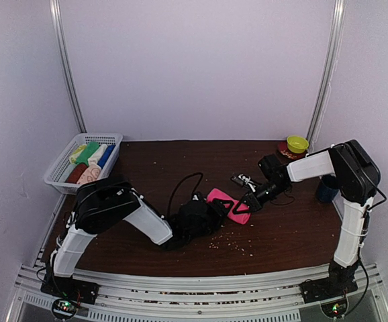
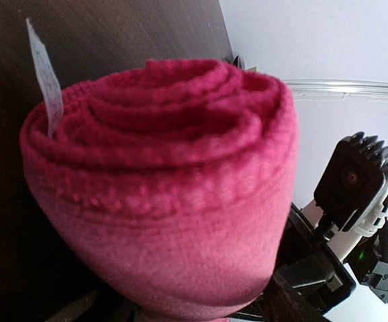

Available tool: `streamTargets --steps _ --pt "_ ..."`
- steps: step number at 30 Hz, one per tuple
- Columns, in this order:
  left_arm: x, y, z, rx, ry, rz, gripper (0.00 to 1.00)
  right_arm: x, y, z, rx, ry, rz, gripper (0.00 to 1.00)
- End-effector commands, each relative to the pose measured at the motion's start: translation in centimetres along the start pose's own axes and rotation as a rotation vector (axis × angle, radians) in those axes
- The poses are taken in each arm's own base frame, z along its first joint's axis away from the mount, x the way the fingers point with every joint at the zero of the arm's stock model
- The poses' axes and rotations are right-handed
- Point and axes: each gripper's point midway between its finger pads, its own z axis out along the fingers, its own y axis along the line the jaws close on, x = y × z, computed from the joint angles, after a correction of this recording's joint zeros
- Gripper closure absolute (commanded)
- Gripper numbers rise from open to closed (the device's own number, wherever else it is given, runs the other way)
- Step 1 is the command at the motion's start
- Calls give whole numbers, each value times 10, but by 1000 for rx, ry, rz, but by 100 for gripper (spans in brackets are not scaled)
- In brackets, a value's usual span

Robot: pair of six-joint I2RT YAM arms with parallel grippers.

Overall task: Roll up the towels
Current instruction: Pick up the towel from the center of the board.

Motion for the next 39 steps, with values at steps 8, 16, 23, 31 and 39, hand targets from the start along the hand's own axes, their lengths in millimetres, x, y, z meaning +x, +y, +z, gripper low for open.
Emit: streamTargets --steps 8,16,23,31,39 --pt "1 51 6 -106 -2 15 34 48 21 22 -99 146 93 83" --pt "4 56 7 -115 10 19 31 42 36 20 -174 122 89 83" --pt "5 60 8 -117 14 21 35 39 48 19 -245 111 86 83" --pt "9 64 8 -124 28 21 29 36 58 16 -309 106 80 84" --pt "12 70 5 -132 39 25 35 31 62 12 -331 89 77 84"
